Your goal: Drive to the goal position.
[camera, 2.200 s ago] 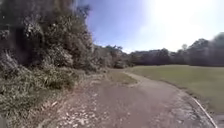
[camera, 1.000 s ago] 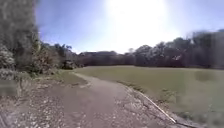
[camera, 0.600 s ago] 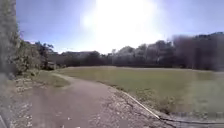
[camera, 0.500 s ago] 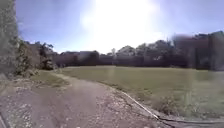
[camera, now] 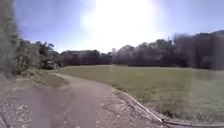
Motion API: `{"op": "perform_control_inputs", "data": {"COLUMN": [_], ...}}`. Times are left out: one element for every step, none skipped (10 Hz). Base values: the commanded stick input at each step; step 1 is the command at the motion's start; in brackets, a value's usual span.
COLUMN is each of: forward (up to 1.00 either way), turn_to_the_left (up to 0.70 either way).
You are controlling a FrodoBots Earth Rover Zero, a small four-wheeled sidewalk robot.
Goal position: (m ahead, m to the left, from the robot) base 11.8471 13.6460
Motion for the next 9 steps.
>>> {"op": "perform_control_inputs", "data": {"forward": [0.7, 0.7, 0.7, 0.7, 0.7, 0.7, 0.7, 0.7, 0.7], "turn_to_the_left": [0.0, 0.03, 0.19, 0.27, 0.27, 0.27, 0.27, 0.27, 0.27]}}
